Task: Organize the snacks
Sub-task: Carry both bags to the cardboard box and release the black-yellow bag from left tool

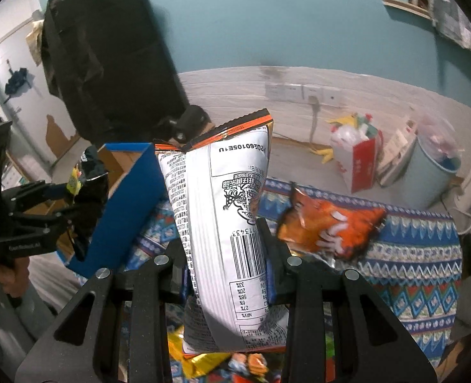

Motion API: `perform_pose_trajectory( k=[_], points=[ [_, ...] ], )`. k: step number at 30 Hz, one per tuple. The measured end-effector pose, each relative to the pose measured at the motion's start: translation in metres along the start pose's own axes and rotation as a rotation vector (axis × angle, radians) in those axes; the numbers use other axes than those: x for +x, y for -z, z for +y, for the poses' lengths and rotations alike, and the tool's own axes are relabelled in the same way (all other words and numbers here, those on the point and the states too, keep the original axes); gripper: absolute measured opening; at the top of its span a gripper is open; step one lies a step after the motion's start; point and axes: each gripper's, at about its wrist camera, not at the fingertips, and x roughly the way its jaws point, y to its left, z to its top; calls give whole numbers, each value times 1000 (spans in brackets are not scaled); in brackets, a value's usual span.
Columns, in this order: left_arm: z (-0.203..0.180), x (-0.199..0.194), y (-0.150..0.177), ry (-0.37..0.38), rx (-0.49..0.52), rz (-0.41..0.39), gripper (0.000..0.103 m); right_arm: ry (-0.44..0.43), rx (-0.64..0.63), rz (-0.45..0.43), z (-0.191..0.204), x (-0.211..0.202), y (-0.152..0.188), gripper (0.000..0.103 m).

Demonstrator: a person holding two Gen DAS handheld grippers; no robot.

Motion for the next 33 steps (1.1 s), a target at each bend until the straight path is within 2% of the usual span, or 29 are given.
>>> perform_pose_trajectory(
  k=[17,27,33],
  points=[
    [82,-16,15,-104,-129,-15,63,-129,-104,28,95,58,-49,33],
    [137,-14,33,-185,-227,23,63,-195,-160,68,150,96,-62,33],
    [158,-9,42,-209,-270,48,63,-223,-179,94,176,114,-66,33]
  ],
)
